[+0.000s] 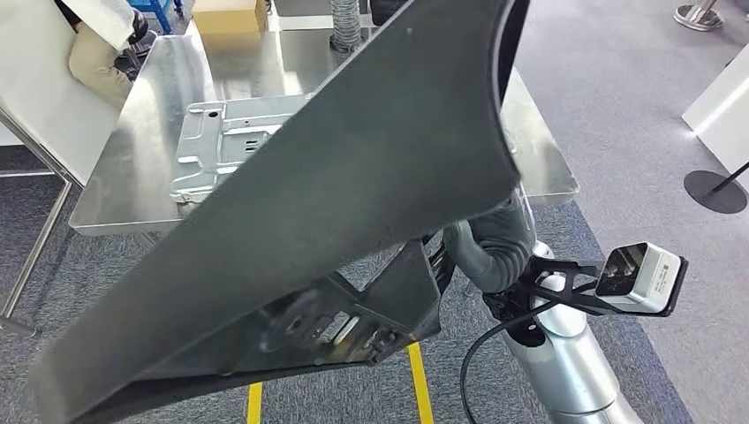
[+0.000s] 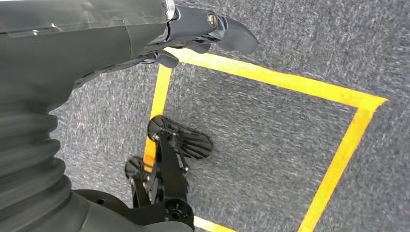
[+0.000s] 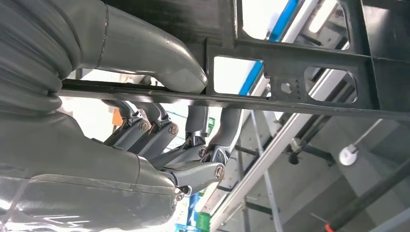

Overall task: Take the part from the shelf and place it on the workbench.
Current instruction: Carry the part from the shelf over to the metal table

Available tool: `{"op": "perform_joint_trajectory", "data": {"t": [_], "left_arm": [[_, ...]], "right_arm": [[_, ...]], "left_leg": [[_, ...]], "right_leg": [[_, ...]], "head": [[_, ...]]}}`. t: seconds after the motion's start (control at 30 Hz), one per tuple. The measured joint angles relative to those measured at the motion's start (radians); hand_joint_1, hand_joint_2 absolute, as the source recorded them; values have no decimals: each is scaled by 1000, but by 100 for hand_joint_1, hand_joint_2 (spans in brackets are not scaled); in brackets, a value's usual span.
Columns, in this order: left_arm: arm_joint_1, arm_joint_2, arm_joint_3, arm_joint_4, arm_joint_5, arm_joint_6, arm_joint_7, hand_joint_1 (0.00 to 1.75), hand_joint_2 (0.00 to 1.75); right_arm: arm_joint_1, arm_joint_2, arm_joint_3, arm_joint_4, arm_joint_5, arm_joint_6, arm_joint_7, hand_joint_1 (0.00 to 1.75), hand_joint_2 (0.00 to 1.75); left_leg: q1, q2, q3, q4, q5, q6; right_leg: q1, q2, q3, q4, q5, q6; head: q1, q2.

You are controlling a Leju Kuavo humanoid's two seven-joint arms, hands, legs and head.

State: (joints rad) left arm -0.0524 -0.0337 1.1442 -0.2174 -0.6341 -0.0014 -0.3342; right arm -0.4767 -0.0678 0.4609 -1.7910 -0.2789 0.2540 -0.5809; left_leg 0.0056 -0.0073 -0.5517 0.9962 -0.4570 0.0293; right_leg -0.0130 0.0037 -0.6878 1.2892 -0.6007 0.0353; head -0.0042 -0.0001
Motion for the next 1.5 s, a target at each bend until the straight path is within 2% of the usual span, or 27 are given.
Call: {"op": "perform_joint_trajectory", "data": {"t": [0.03,0.07,0.1,0.13,0.2,0.3,0.37,0.47,0.5,0.53,0.57,0.63,0.7,0.77,0.87,0.9,0.97,1.0,1.03,1.07,1.13,1.17,1.2,1.27,1.37,1.43,1.5], "left_arm": [[1,0,2,0,1,1,0,0,175],[3,-1,3,0,2,2,0,0,175],[3,-2,4,0,4,3,0,0,175],[3,-2,5,0,5,6,0,0,175],[2,-3,7,0,7,10,0,0,175],[2,-3,10,0,9,13,0,0,175],[0,-4,11,0,9,13,-2,0,175],[1,-6,12,0,8,11,-4,0,175],[3,-6,13,0,7,10,-4,0,175],[5,-6,15,0,6,8,-4,0,175],[6,-6,16,0,3,7,-4,0,175],[7,-5,19,0,-1,3,-4,0,175],[7,-4,20,0,-3,1,-3,0,175],[7,-3,22,0,-3,0,-2,0,175],[6,-4,24,0,-4,-2,-3,0,175],[4,-5,25,0,-5,-3,-3,0,175],[2,-5,26,0,-6,-4,-3,0,175],[2,-5,26,0,-6,-4,-3,0,175],[2,-5,26,0,-6,-4,-3,0,175],[3,-5,26,0,-6,-4,-4,0,175],[4,-6,26,0,-6,-4,-4,0,175],[3,-6,26,0,-6,-4,-5,0,175],[2,-7,27,0,-6,-4,-5,0,175],[0,-8,27,0,-7,-4,-5,0,175],[-5,-9,27,0,-12,-4,-6,0,175],[-5,-10,27,0,-13,-4,-7,0,175],[-2,-11,27,0,-13,-4,-7,0,175]], "right_arm": [[1,0,2,2,0,0,-1,175,175],[2,0,4,4,0,0,-3,175,175],[2,0,6,4,0,-1,-5,175,175],[3,0,8,5,1,-1,-8,175,175],[4,0,13,5,4,-2,-12,175,175],[6,2,17,5,5,-4,-13,175,175],[2,4,19,4,6,-5,-12,175,175],[0,8,21,4,6,-9,-10,175,175],[2,8,22,4,6,-11,-9,175,175],[4,9,23,4,7,-14,-8,175,175],[5,9,24,4,8,-17,-8,175,175],[6,11,28,3,11,-21,-8,175,175],[6,13,31,2,15,-23,-7,175,175],[7,14,34,0,20,-24,-4,175,175],[7,17,36,-9,24,-25,-2,175,175],[7,17,37,-12,26,-25,-2,175,175],[9,17,37,-14,32,-28,-2,175,175],[13,17,37,-14,36,-30,-3,175,175],[17,17,38,-14,40,-31,-2,175,175],[19,17,38,-14,42,-32,-2,175,175],[21,17,39,-14,44,-34,-3,175,175],[21,17,39,-14,44,-35,-3,175,175],[21,17,39,-14,45,-36,-3,175,175],[22,17,39,-14,46,-36,-3,175,175],[22,17,39,-16,50,-36,-6,175,175],[22,17,39,-17,51,-35,-8,175,175],[26,16,38,-20,44,-31,-8,175,175]], "left_leg": [[0,0,8,0,-7,-2],[1,-1,18,0,-15,-4],[2,-1,28,0,-23,-8],[2,-1,38,2,-32,-13],[1,-1,47,2,-47,-26],[1,1,54,12,-53,-46],[3,1,32,68,-68,-56],[7,2,-83,250,-138,-65],[7,2,-116,289,-150,-65],[7,2,-133,292,-140,-64],[6,2,-131,259,-109,-61],[4,2,-94,127,-16,-48],[-1,2,-66,39,21,-38],[-5,2,-60,27,16,-32],[2,2,-38,7,26,-20],[5,2,-28,0,24,-16],[5,2,-15,-5,15,-10],[5,1,-9,-4,8,-9],[5,0,0,-4,0,-9],[5,-1,10,-4,-9,-10],[4,-2,34,-4,-28,-15],[3,-3,42,-3,-38,-19],[2,-3,47,-2,-46,-24],[1,-2,50,-5,-55,-35],[2,1,50,15,-75,-51],[5,2,-7,124,-118,-61],[7,2,-98,263,-155,-67]], "right_leg": [[-2,0,-13,-7,18,1],[-4,-1,-8,-51,57,1],[-4,-2,11,-121,110,0],[-3,-3,31,-188,148,-4],[3,-4,54,-265,182,-16],[5,-1,66,-276,178,-40],[3,-1,84,-282,171,-54],[6,-2,102,-285,155,-65],[8,-1,108,-285,149,-66],[9,0,116,-284,142,-66],[11,1,126,-284,135,-65],[13,2,150,-284,119,-62],[15,3,161,-283,106,-55],[17,5,163,-285,97,-44],[18,4,165,-267,76,-27],[17,3,144,-224,58,-22],[11,2,61,-90,17,-15],[9,2,19,-35,11,-12],[7,2,-8,-14,24,-11],[7,2,-16,-32,58,-12],[8,2,14,-153,156,-18],[10,1,35,-214,188,-23],[12,1,49,-253,202,-28],[16,3,59,-276,192,-39],[10,4,77,-291,182,-54],[7,2,94,-299,173,-61],[7,1,107,-299,160,-64]], "head": [[0,0],[0,0],[1,0],[0,0],[0,0],[-1,0],[-4,0],[-8,0],[-8,0],[-8,0],[-8,0],[-8,0],[-8,0],[-8,0],[-5,0],[-3,0],[1,0],[1,0],[1,0],[1,0],[1,0],[1,0],[0,0],[-2,0],[-4,0],[-6,0],[-8,0]]}}
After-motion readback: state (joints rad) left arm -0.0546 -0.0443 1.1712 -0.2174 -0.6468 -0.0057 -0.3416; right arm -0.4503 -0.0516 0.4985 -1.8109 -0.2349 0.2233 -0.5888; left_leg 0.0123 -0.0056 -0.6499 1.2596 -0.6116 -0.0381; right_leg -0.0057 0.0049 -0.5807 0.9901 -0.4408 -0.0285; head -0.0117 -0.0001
